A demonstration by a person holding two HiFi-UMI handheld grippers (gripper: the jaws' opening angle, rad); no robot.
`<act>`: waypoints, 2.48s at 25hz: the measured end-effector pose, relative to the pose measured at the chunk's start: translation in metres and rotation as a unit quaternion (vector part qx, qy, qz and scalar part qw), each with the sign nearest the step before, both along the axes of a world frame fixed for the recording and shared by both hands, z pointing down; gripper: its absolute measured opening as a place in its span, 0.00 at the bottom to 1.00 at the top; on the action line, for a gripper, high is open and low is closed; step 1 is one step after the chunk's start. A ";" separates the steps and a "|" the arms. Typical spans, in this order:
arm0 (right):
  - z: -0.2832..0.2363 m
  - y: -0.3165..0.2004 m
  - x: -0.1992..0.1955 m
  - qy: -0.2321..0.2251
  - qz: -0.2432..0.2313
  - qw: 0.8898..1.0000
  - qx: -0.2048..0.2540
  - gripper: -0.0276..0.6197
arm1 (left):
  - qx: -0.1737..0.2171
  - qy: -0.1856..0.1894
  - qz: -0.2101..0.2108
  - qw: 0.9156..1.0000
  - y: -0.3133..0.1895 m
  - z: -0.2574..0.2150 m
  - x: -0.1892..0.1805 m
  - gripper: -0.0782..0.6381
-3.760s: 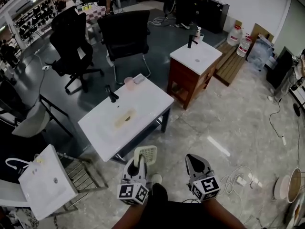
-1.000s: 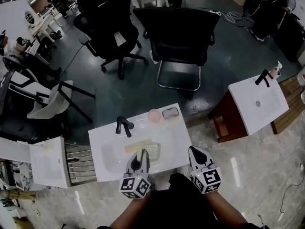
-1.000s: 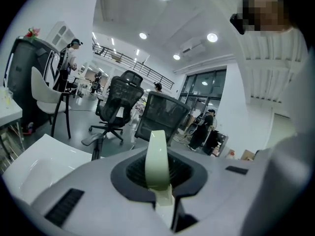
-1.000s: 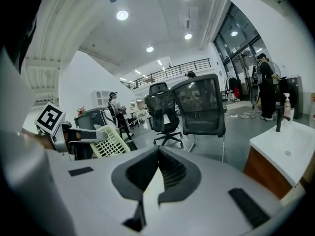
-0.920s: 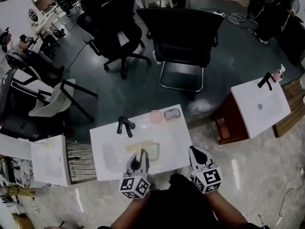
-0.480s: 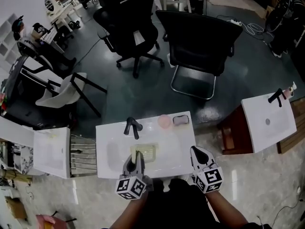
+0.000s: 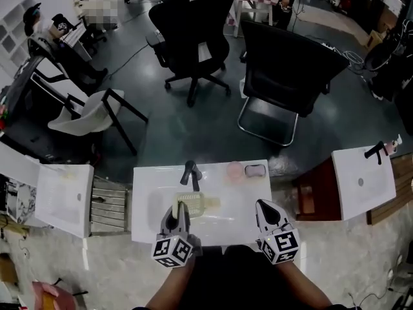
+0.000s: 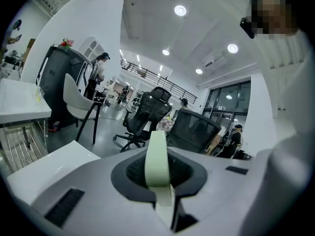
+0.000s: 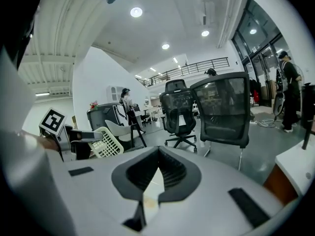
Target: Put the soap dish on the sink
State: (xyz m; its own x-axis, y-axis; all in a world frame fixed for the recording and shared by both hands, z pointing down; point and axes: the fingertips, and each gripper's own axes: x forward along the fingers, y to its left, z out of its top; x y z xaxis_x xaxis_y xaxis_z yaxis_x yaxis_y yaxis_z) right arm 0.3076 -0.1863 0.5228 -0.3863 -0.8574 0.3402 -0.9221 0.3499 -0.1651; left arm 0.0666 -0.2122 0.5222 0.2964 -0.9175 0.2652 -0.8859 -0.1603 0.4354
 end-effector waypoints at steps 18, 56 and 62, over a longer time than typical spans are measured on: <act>0.003 -0.077 -0.122 0.025 -0.025 0.999 -0.012 0.04 | -0.023 0.041 -0.009 0.999 -0.066 0.028 -0.110 0.17; 0.048 -0.150 -0.179 0.140 -0.033 0.987 -0.078 0.04 | -0.183 0.083 0.005 0.980 -0.184 0.240 -0.127 0.17; 0.050 -0.150 -0.192 0.120 -0.041 0.988 -0.093 0.04 | -0.192 0.085 -0.011 0.978 -0.185 0.252 -0.130 0.17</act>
State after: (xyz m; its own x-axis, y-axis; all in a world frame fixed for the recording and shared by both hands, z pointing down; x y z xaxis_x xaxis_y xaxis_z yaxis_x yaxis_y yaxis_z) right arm 0.1155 -0.3360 0.5733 -0.3401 -0.7405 0.5796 -0.9127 0.4083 -0.0139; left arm -0.0635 -0.3973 0.7745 0.3476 -0.7671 0.5392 -0.7965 0.0618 0.6014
